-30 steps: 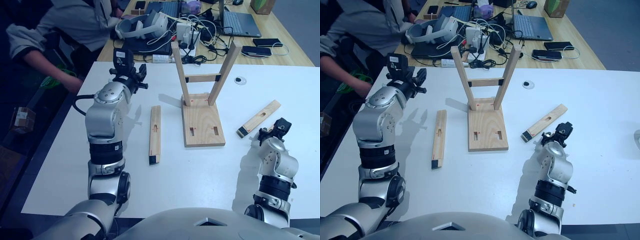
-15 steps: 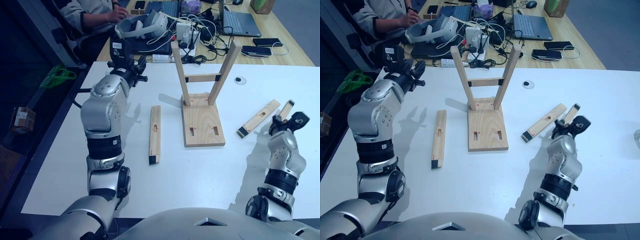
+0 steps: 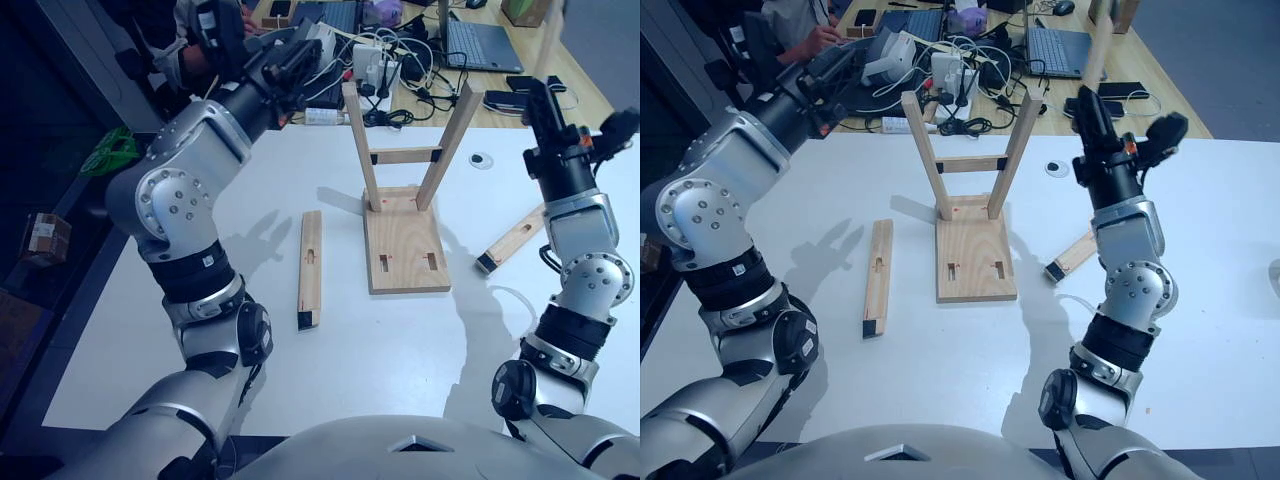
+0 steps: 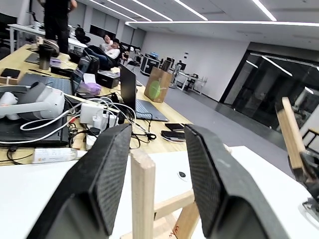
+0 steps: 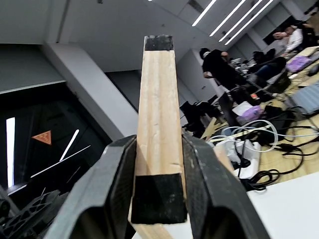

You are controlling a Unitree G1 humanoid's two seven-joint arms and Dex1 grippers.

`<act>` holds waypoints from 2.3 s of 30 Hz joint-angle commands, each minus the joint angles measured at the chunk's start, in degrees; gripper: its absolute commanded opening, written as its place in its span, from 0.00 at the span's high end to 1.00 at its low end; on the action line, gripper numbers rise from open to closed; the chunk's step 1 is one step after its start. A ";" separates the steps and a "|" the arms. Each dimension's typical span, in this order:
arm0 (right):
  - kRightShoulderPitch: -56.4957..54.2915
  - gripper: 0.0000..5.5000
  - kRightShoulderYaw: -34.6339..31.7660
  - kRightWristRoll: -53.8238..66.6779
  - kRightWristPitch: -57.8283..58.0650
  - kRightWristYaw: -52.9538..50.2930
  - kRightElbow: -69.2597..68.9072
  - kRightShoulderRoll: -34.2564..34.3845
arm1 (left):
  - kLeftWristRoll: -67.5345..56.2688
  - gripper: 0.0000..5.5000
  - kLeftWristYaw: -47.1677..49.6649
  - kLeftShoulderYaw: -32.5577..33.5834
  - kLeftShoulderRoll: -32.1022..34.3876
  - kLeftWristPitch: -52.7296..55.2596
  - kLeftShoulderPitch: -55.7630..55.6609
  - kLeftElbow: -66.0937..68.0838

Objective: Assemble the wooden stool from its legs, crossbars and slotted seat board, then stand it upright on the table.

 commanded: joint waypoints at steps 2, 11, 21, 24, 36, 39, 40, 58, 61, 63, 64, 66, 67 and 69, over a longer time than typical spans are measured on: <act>1.48 0.77 13.86 -6.31 -0.13 0.53 -8.54 0.07 | -3.85 0.64 1.52 -0.86 -1.24 4.23 -1.56 -1.98; 4.89 0.77 31.00 -33.34 -15.47 3.79 -5.27 -4.99 | -12.61 0.64 3.73 -0.10 -5.44 10.01 -2.00 -3.63; 7.05 0.77 33.38 -37.06 -20.62 6.44 -3.47 -3.90 | -21.79 0.64 12.16 7.24 -9.19 10.31 -1.60 1.42; 6.72 0.77 33.24 -37.01 -20.71 6.47 -3.30 -3.44 | -23.62 0.64 13.38 7.22 -9.28 10.16 -1.58 1.68; 6.40 0.77 33.74 -36.19 -20.22 8.25 -3.57 -2.35 | -32.74 0.64 16.98 6.20 -8.70 9.40 -0.46 2.00; 6.33 0.77 33.81 -35.92 -20.13 8.64 -3.76 -2.09 | -33.72 0.64 17.79 5.77 -8.13 8.95 -0.37 2.62; 6.34 0.77 33.83 -35.84 -20.11 8.73 -3.79 -2.03 | -34.09 0.64 18.00 5.71 -8.13 8.72 -0.31 2.73; 5.99 0.77 33.96 -36.44 -19.86 9.36 -3.78 -1.52 | -31.68 0.66 14.23 -1.64 -2.96 2.76 3.46 1.27; 6.22 0.77 34.23 -36.60 -19.91 9.68 -3.89 -1.73 | -31.34 0.66 13.78 -2.67 -1.95 2.64 3.33 1.35; 6.32 0.77 34.33 -36.71 -19.94 9.75 -3.95 -1.80 | -30.37 0.66 13.25 -3.80 -1.08 2.57 3.39 1.33; 6.35 0.77 34.35 -36.75 -19.94 9.76 -3.98 -1.83 | -30.29 0.66 12.94 -4.10 -0.88 2.34 3.50 1.23; 6.35 0.77 34.36 -36.85 -19.99 9.78 -3.92 -1.86 | -30.29 0.66 12.46 -4.19 -0.79 1.41 3.75 0.85; 6.32 0.77 34.36 -36.88 -20.01 9.79 -3.87 -1.87 | -30.40 0.66 12.27 -4.22 -0.73 1.18 3.83 0.62; 6.22 0.77 34.38 -36.89 -20.02 9.81 -3.75 -1.87 | -30.58 0.66 12.25 -4.25 -0.72 0.85 3.89 0.48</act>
